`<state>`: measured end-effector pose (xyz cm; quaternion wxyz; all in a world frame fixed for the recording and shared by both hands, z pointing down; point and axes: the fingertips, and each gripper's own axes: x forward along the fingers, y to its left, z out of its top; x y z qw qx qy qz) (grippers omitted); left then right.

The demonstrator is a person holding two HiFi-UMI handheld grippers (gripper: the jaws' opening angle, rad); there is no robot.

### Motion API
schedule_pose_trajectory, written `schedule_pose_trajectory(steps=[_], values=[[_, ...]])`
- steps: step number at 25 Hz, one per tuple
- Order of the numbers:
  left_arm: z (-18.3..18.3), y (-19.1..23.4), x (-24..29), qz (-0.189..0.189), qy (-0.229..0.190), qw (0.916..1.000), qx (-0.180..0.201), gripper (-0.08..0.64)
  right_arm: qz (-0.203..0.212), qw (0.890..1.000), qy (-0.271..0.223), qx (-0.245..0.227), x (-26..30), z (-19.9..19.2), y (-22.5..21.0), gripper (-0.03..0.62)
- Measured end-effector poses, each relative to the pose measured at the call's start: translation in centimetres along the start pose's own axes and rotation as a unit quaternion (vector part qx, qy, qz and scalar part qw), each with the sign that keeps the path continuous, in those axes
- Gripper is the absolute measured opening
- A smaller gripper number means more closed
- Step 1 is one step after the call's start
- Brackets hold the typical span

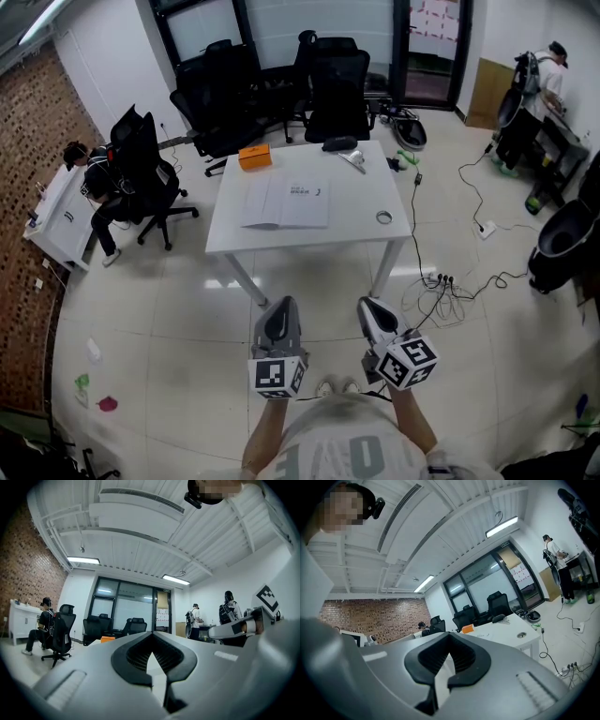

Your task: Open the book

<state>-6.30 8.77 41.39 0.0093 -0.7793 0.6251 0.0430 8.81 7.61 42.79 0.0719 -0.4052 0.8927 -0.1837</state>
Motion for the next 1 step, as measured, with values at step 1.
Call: schedule_pose_trajectory(steps=[1], values=[[0.11, -0.06, 0.12, 0.000, -0.002, 1.0000, 0.000, 0.017, 0.001, 1.000, 0.000, -0.001, 0.08, 0.11, -0.05, 0.002]])
